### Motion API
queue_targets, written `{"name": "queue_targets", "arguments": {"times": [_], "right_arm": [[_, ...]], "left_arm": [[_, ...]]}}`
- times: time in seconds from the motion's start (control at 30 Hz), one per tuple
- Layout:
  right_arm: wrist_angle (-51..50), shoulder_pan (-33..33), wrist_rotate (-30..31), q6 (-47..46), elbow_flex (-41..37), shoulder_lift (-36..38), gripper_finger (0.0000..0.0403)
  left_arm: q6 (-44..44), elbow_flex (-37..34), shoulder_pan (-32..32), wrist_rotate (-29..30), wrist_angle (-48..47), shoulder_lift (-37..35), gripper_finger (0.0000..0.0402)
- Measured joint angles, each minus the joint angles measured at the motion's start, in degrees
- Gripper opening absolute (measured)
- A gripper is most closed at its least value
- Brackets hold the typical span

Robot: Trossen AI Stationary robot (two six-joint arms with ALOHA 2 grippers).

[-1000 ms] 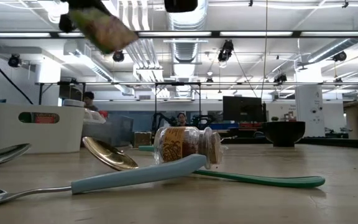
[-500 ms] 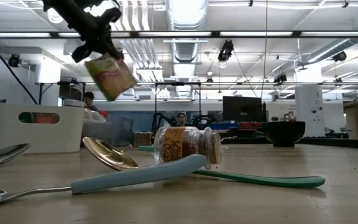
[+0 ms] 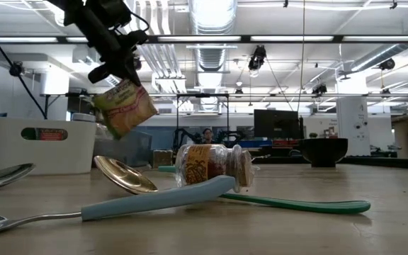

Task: Pick & Place Food Item
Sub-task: Put the green noodle pack into the black bin

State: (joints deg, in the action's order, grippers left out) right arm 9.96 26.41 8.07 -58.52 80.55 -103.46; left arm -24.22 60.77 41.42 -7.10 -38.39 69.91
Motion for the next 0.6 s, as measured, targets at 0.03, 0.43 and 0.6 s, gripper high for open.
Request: {"name": "queue_targets", "arguments": {"times": [0.03, 0.43, 0.6], "right_arm": [[-0.07, 0.00, 0.00, 0.00, 0.00, 0.00, 0.0359], [-0.35, -0.02, -0.02, -0.64, 0.00, 0.00, 0.0359], [-0.38, -0.02, -0.02, -1.10, 0.00, 0.00, 0.0359]], "left_arm": [[0.20, 0.00, 0.06, 0.45, -0.28, 0.00, 0.0000], [0.45, -2.50, 0.77, 2.16, -0.90, 0.00, 0.0000], [0.40, -4.56, 1.57, 2.19, -0.45, 0.00, 0.0000]]}}
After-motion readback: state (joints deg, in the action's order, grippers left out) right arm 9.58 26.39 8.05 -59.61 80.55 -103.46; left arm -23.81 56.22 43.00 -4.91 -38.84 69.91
